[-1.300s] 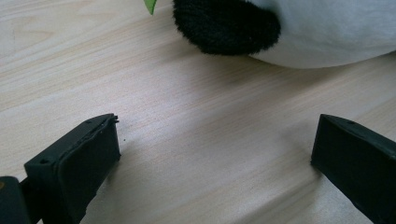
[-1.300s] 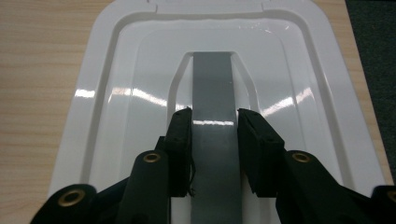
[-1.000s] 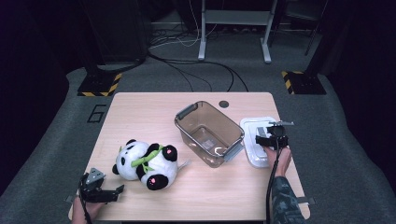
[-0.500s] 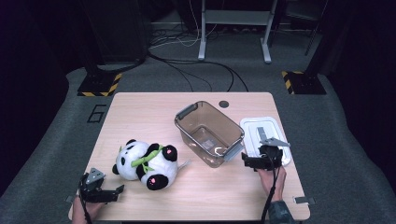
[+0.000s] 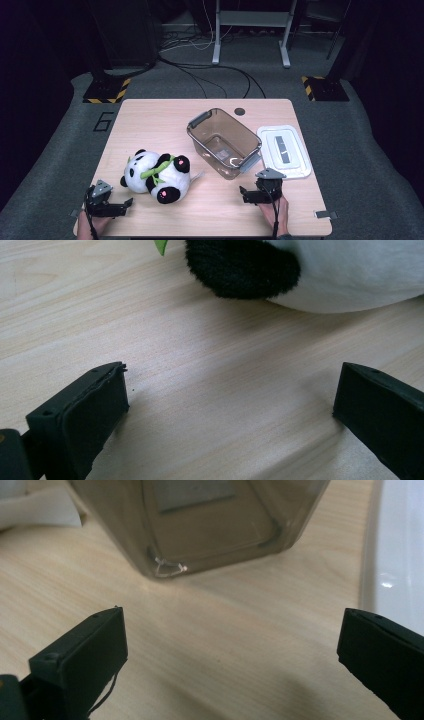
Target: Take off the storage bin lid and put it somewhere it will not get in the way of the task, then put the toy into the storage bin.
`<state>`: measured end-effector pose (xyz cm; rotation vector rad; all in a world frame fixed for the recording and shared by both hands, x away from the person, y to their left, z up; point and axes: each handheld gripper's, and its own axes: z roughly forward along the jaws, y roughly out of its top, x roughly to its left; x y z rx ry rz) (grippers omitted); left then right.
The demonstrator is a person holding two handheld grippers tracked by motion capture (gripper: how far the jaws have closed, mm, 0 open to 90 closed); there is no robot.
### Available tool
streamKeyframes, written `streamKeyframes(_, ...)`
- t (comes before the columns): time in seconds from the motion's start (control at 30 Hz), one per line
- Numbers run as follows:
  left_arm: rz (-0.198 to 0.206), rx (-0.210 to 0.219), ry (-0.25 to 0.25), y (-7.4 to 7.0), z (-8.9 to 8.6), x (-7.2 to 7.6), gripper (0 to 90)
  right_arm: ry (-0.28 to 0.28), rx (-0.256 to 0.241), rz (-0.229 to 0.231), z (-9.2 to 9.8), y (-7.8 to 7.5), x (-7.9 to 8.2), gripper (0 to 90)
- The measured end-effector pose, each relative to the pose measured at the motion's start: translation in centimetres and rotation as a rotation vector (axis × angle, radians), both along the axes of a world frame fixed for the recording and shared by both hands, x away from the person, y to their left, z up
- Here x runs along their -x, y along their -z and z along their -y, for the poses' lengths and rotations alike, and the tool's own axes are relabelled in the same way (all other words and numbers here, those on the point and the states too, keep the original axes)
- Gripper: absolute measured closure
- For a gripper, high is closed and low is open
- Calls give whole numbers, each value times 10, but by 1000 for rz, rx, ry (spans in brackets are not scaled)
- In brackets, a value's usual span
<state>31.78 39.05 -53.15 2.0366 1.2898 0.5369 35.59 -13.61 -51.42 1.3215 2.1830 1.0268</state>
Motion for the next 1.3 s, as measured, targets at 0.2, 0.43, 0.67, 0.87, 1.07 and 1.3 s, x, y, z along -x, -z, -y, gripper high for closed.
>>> streamKeyframes(0.2, 4, 7, -6, 0, 0, 0, 4, -37, 27, -26, -6, 13, 0, 0)
streamKeyframes(0.43, 5, 10, -17, 1, 0, 1, 5, -41, 34, -35, -8, 15, -2, 0)
streamKeyframes(0.67, 3, 7, -16, 0, 0, 1, 4, -49, 40, -34, -9, 15, -3, 0)
streamKeyframes(0.87, 2, 5, -17, 0, 0, 1, 4, -54, 41, -36, -8, 15, -4, 0)
streamKeyframes(1.07, -10, 7, -23, -2, -7, 3, 0, -49, 47, -35, -8, 15, -4, 0)
streamKeyframes(1.3, 32, 56, -54, -31, -11, 7, 0, -35, 64, -34, -10, 15, -4, 0)
